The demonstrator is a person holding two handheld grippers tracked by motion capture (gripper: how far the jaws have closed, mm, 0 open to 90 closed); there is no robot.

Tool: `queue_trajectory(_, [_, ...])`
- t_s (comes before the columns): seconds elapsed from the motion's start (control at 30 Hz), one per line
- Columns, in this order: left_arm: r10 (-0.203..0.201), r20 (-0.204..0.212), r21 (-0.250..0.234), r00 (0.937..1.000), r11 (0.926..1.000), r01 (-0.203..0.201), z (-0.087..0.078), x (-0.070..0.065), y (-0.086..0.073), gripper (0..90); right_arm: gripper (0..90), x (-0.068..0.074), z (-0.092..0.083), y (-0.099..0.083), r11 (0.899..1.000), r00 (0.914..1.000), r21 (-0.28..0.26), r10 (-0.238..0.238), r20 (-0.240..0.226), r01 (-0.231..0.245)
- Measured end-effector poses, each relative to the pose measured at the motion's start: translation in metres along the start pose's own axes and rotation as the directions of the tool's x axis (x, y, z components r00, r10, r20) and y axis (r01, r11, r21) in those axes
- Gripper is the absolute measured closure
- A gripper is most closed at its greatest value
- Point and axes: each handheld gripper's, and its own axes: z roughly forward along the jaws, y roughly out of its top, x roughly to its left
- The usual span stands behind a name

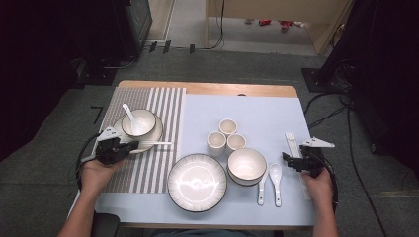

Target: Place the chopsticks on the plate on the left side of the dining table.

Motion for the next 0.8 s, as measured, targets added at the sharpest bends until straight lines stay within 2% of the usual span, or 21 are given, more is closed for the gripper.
queue_trajectory(0.33, [-0.035,-0.040,-0.014,0.9986,0.9993,0.034,-0.014,0.012,-0.004,90.0,18.4,0.000,0.000,0.000,1.000,1.0000,0.000,0.000,0.000,0.000])
queue_trajectory(0.57, [-0.062,-0.065,0.005,0.9960,0.9981,0.062,-0.017,0.020,-0.004,90.0,18.4,0.000,0.000,0.000,1.000,1.0000,0.000,0.000,0.000,0.000])
queue_trajectory(0.6, [-0.060,-0.071,0.009,0.9957,0.9981,0.060,-0.017,0.020,-0.003,90.0,18.4,0.000,0.000,0.000,1.000,1.0000,0.000,0.000,0.000,0.000])
queue_trajectory(0.67, [-0.024,-0.094,0.015,0.9953,0.9996,0.026,-0.018,0.018,0.001,90.0,18.4,0.000,0.000,0.000,1.000,1.0000,0.000,0.000,0.000,0.000])
queue_trajectory(0.8, [-0.036,-0.100,0.005,0.9944,0.9993,0.036,-0.018,0.024,0.009,90.0,18.4,0.000,0.000,0.000,1.000,1.0000,0.000,0.000,0.000,0.000])
